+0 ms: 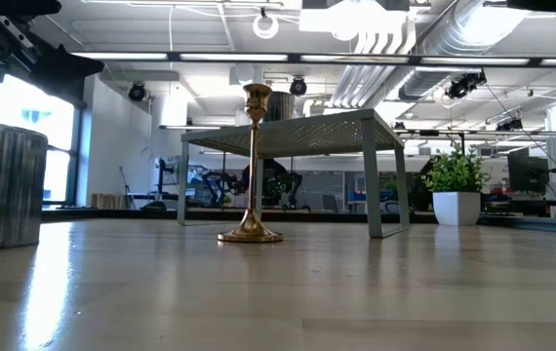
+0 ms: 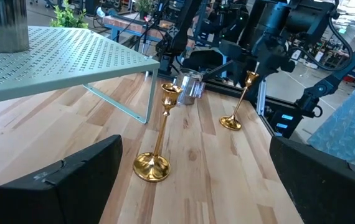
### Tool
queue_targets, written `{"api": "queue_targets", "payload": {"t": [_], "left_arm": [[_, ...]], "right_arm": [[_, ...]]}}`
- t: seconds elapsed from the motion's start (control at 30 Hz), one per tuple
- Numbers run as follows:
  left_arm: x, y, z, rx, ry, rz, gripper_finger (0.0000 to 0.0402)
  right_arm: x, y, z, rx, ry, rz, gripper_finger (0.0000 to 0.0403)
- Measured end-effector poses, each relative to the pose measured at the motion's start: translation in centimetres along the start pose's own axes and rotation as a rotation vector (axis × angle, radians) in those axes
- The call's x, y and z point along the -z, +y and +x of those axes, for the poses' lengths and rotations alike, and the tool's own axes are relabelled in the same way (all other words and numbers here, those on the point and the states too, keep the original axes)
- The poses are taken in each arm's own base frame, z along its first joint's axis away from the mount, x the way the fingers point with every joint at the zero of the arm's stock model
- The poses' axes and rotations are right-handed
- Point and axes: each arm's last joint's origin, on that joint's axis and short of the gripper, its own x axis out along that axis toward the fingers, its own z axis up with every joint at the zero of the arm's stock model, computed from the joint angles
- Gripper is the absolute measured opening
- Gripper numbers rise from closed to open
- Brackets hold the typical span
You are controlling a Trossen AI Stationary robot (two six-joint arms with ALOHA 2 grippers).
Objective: Pick & Place candle stick holders
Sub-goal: Put the right gold candle holder on the shelf
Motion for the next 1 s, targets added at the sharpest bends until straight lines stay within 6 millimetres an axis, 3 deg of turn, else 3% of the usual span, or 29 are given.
{"api": "queue_targets", "payload": {"t": [0.13, 0.37, 0.87, 1.0], "left_arm": [[0.0, 0.0, 0.0, 0.000, 0.000, 0.000, 0.0399], [0.0, 0.0, 0.0, -0.001, 0.000, 0.000, 0.0399], [0.0, 0.0, 0.0, -0.002, 0.002, 0.002, 0.0399], [0.0, 0.0, 0.0, -0.002, 0.002, 0.002, 0.0399]], "right_arm": [[0.0, 0.0, 0.0, -0.001, -0.001, 0.000, 0.0200], [-0.1, 0.0, 0.0, -0.010, 0.000, -0.001, 0.0114], [-0.5, 0.0, 0.0, 0.059, -0.082, -0.107, 0.0115], [-0.9, 0.0, -1.1, 0.094, -0.140, -0.150, 0.0115]]}}
